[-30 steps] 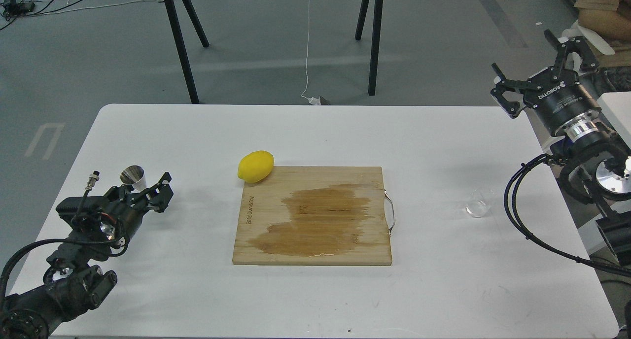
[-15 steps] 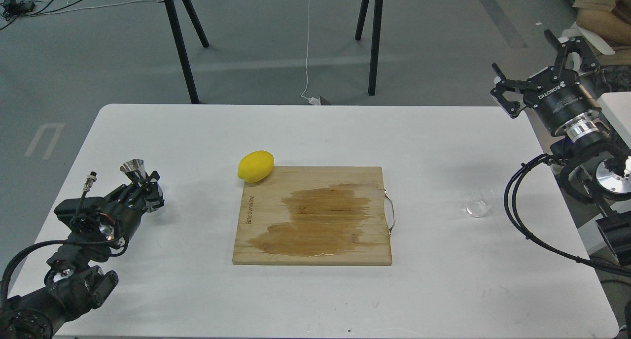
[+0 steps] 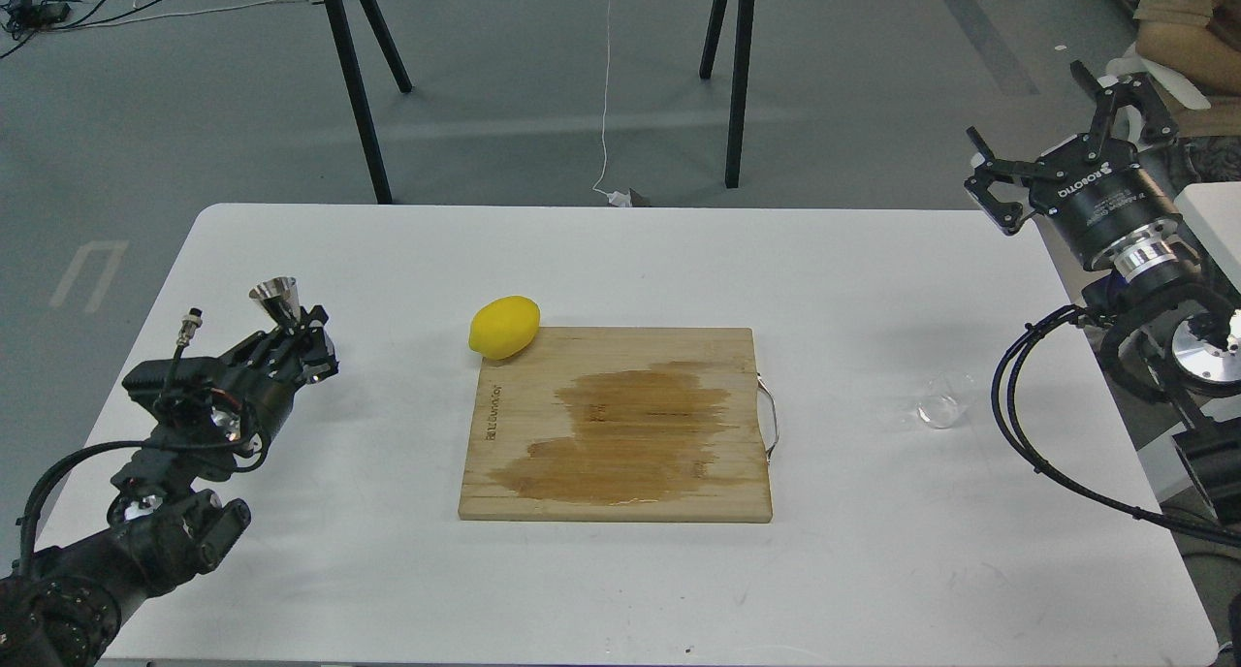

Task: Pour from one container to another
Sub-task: 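Lift the jigger over the cutting board and tilt it to pour, then set the jigger upright on the cutting board and open the left gripper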

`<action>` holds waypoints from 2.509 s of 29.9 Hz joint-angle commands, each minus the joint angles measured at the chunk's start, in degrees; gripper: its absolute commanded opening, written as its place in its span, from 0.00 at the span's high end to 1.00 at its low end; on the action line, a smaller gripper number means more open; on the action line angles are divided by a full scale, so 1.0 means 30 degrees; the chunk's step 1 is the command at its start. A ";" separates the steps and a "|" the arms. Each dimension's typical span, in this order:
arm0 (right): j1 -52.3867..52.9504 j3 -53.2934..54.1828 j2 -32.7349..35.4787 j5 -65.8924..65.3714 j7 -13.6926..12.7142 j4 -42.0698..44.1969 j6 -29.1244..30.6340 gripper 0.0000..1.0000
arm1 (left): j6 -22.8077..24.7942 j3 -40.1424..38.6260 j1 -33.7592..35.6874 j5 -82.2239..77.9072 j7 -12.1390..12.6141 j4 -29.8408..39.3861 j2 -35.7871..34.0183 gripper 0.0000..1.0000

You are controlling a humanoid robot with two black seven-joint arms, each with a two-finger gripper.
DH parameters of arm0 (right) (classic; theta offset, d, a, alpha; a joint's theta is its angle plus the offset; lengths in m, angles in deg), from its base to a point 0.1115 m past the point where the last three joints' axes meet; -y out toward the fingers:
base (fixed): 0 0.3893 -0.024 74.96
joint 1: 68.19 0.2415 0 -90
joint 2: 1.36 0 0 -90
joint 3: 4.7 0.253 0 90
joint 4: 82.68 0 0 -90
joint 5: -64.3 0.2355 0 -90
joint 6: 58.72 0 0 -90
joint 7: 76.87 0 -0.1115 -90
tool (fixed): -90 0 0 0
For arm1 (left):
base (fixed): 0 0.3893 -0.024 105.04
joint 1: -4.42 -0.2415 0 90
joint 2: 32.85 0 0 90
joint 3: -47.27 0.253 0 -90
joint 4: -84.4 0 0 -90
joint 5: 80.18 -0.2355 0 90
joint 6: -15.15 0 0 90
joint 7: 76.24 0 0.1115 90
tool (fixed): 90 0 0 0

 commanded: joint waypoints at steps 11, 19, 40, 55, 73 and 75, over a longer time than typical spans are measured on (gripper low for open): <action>0.0052 -0.0265 0.0175 -0.0232 -0.0001 0.1957 0.0000 0.00 | -0.0001 0.2659 0.2941 -0.3978 -0.0004 0.5868 0.3336 0.97; 0.0023 -0.0294 0.0381 -0.0232 -0.0029 0.2017 0.0000 0.00 | -0.0001 0.3454 0.2003 -0.6005 -0.0004 0.5809 0.3336 0.97; 0.0286 -0.0529 0.0147 -0.0261 -0.0030 0.2075 0.0000 0.00 | -0.0001 0.5271 0.1563 -0.6387 -0.0004 0.8388 0.3336 0.95; 0.0257 -0.0529 0.0146 -0.0261 -0.0030 0.1870 0.0000 0.00 | -0.0001 0.6704 0.1037 -0.6270 -0.0004 0.7569 0.3336 0.91; 0.0257 -0.0499 0.0205 -0.0261 -0.0030 0.1811 0.0000 0.00 | -0.0001 0.6823 0.0362 -0.6241 -0.0004 0.6924 0.3336 0.75; 0.0257 -0.0499 0.0205 -0.0232 -0.0030 0.1782 0.0000 0.00 | -0.0001 0.6823 0.0362 -0.6241 -0.0004 0.6689 0.3336 0.74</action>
